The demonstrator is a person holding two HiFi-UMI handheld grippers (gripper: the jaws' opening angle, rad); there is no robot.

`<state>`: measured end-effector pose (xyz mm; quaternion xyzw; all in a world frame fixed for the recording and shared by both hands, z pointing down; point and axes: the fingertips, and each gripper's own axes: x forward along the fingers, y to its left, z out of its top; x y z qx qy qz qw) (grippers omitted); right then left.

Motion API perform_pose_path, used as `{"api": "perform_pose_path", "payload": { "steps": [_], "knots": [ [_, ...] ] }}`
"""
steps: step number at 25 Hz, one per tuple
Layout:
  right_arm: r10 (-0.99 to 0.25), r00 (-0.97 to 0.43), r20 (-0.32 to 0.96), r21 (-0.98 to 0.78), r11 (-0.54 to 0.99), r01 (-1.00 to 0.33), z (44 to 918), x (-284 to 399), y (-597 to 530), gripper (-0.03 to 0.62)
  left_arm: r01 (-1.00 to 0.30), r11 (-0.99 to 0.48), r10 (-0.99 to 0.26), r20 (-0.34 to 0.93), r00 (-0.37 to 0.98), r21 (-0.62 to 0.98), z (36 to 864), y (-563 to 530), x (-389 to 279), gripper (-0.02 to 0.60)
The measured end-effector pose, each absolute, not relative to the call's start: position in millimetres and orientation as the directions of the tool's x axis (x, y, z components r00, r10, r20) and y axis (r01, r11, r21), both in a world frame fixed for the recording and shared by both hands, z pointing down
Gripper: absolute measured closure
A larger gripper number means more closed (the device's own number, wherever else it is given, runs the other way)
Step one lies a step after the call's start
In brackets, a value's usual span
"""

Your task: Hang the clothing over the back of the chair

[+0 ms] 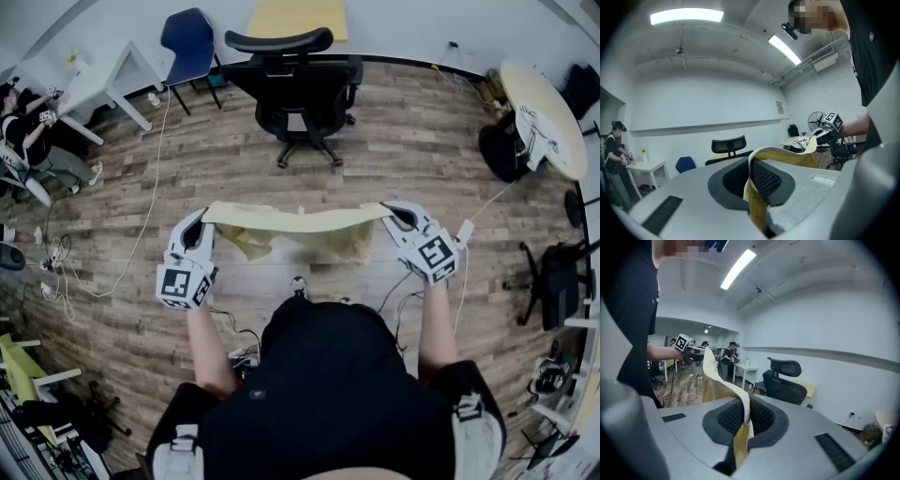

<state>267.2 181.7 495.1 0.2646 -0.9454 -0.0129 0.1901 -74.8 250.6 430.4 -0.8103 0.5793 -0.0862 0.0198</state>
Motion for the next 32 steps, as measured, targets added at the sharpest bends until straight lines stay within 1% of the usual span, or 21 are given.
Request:
{"api": "perform_pose_path", "payload": {
  "steps": [6, 13, 21, 24, 28, 32],
  "knots": [
    [-0.527, -0.769, 0.361, 0.113, 0.843, -0.525, 498, 242, 169, 0.597, -0.923, -0.364, -0.929, 0.119, 0.350, -0.129, 434, 228, -101, 0.577],
    [-0.539, -0.772, 0.336, 0.089, 0.834, -0.544, 492, 215, 159, 0.597, -0.913, -0.394, -0.917, 0.118, 0.382, -0.110, 438, 208, -128, 0.577],
    [-0.608, -0.730, 0.312, 0.101, 0.785, -0.611, 493, 194, 144, 0.597, -0.901, -0.421, -0.905, 0.112, 0.411, -0.101, 445, 194, -153, 0.577],
    [-0.618, -0.734, 0.282, 0.128, 0.782, -0.610, 491, 184, 139, 0.597, -0.896, -0.434, -0.899, 0.106, 0.424, -0.098, 446, 190, -162, 0.577],
    [-0.645, -0.702, 0.302, 0.160, 0.760, -0.630, 488, 174, 129, 0.597, -0.888, -0.451, -0.891, 0.102, 0.442, -0.091, 451, 183, -168, 0.577],
    [-0.653, -0.698, 0.292, 0.170, 0.754, -0.634, 486, 167, 125, 0.597, -0.882, -0.464, -0.885, 0.093, 0.456, -0.088, 453, 177, -173, 0.577]
  ]
}}
